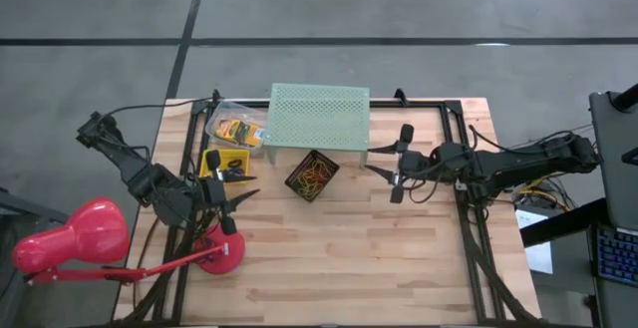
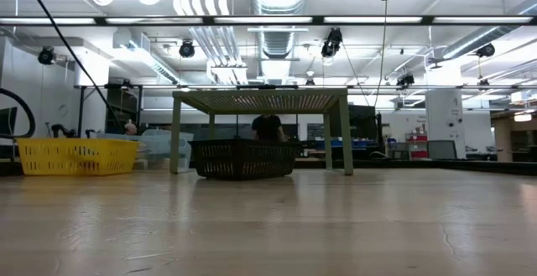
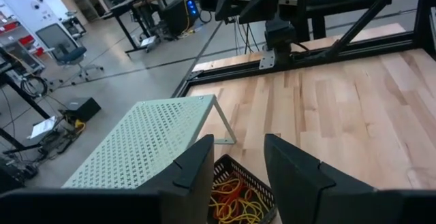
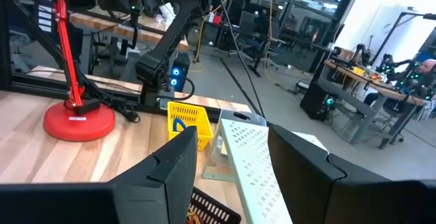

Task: Pick & Place Office Desk Supplies
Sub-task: Put the black bin on the shelf

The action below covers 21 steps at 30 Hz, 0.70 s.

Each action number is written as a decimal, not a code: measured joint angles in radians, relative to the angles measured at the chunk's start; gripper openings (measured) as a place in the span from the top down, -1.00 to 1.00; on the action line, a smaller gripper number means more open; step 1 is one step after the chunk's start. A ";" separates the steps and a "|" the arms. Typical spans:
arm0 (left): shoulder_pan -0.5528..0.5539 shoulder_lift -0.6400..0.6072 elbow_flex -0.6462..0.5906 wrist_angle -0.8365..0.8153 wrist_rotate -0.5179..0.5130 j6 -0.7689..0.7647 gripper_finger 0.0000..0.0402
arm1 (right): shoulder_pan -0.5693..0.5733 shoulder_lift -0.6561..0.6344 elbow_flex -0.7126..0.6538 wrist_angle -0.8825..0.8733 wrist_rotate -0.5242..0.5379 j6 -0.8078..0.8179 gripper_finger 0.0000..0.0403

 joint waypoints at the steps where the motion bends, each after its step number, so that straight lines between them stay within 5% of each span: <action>1: 0.000 0.000 0.000 0.000 0.000 0.001 0.34 | 0.000 0.000 0.000 0.000 0.000 0.002 0.12; 21: 0.000 0.000 0.000 -0.007 0.001 0.004 0.34 | 0.000 0.001 0.000 0.000 0.000 -0.001 0.12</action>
